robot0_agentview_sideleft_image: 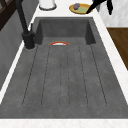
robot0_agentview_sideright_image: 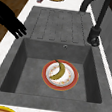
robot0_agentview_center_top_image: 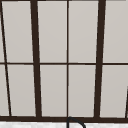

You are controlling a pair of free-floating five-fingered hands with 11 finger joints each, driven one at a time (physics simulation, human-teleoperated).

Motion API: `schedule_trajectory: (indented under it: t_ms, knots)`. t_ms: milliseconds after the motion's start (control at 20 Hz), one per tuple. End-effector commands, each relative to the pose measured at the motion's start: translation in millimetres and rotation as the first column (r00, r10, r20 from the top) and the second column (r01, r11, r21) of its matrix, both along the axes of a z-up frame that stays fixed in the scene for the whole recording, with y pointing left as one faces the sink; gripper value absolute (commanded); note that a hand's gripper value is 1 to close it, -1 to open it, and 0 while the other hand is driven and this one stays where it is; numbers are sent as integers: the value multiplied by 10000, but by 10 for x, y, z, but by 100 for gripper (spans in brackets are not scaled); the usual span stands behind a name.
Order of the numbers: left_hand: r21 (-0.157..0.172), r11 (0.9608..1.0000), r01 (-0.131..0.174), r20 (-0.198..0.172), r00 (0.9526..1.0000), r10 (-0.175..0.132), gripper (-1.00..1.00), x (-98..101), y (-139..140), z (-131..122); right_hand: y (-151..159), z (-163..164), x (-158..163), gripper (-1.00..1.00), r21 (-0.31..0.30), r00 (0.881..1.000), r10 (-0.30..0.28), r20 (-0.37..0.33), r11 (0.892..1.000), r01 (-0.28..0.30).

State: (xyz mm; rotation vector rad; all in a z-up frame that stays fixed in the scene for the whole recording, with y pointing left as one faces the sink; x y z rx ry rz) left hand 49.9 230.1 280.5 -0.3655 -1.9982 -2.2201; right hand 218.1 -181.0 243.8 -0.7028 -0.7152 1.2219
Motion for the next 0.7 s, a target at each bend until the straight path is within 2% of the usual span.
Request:
schedule_trajectory:
  t_ms: [0, 300, 650]
  knots:
    - [0, 10000, 0, 0, 10000, 0, 0, 0, 0, 0, 0, 203, -153, -100, 124, 9979, 645, 5, 9978, -645]
    - [0, 10000, 0, 0, 10000, 0, 0, 0, 0, 0, -13, 443, -516, -100, 539, 9973, 732, 71, 9958, -735]
    - [0, 10000, 0, 0, 10000, 0, 0, 0, 0, 0, -64, 361, -1067, -100, 522, 9964, 497, 689, 9972, -534]
